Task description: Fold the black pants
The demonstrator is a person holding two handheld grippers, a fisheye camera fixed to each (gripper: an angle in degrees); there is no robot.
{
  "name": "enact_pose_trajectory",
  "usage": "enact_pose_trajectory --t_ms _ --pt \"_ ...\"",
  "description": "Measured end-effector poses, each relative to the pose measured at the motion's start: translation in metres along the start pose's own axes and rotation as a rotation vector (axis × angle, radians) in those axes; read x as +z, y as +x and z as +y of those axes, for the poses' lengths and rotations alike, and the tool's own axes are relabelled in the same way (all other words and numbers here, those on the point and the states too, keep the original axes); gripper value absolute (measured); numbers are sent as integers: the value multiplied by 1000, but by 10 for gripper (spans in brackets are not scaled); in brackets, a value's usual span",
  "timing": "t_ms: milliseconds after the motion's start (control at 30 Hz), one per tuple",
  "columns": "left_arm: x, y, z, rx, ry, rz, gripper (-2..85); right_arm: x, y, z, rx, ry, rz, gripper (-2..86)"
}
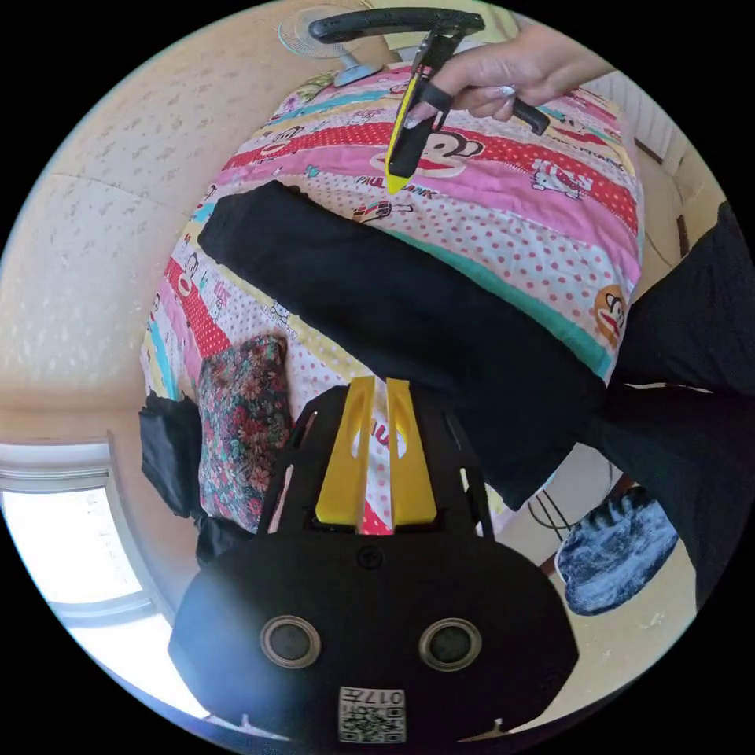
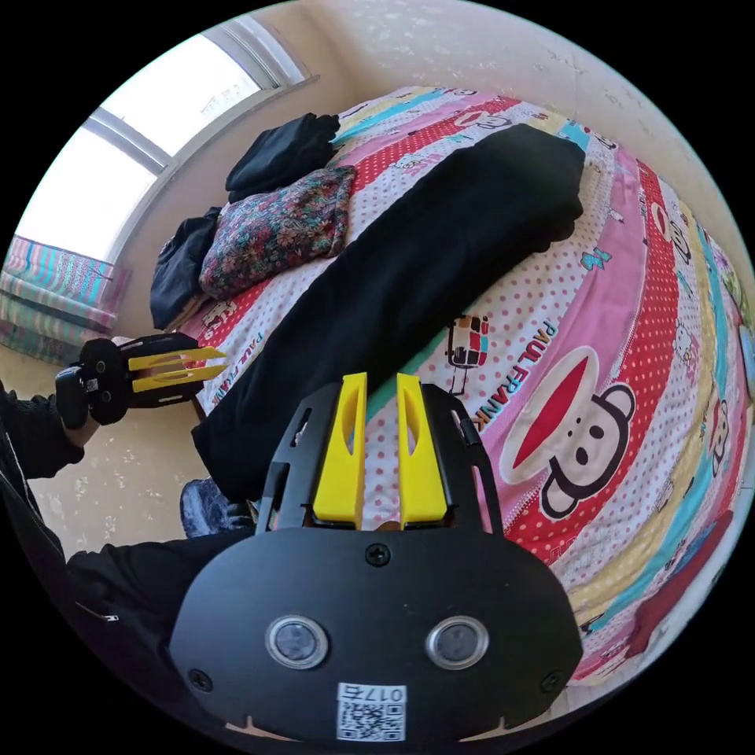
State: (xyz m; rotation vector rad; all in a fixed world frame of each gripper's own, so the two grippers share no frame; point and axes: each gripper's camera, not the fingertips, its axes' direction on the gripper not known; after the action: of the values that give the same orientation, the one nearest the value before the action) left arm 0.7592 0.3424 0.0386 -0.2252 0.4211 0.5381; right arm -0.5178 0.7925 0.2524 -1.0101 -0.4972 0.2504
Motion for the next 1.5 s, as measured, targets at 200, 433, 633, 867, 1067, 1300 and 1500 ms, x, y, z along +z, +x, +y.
enact_pose_trajectory --t_ms 200,433,633,867,1067,1300,1500 --pt "-1 8 -38 -39 -71 -93 54 8 40 23 110 -25 -123 74" --pt "12 3 -24 -139 -162 14 58 47 42 57 132 -101 -335 85" --pt "34 16 -9 -59 -170 -23 59 79 51 72 239 -102 -433 90" --pt "106 -66 93 -631 140 878 93 105 78 89 369 -127 -555 117" --pt "179 -44 144 -646 83 987 123 140 96 99 372 -151 -615 118" --pt "258 -21 159 -701 14 1133 79 169 116 105 458 -124 -714 58" --pt "261 -42 197 -647 139 1237 51 129 105 97 305 -109 -696 45"
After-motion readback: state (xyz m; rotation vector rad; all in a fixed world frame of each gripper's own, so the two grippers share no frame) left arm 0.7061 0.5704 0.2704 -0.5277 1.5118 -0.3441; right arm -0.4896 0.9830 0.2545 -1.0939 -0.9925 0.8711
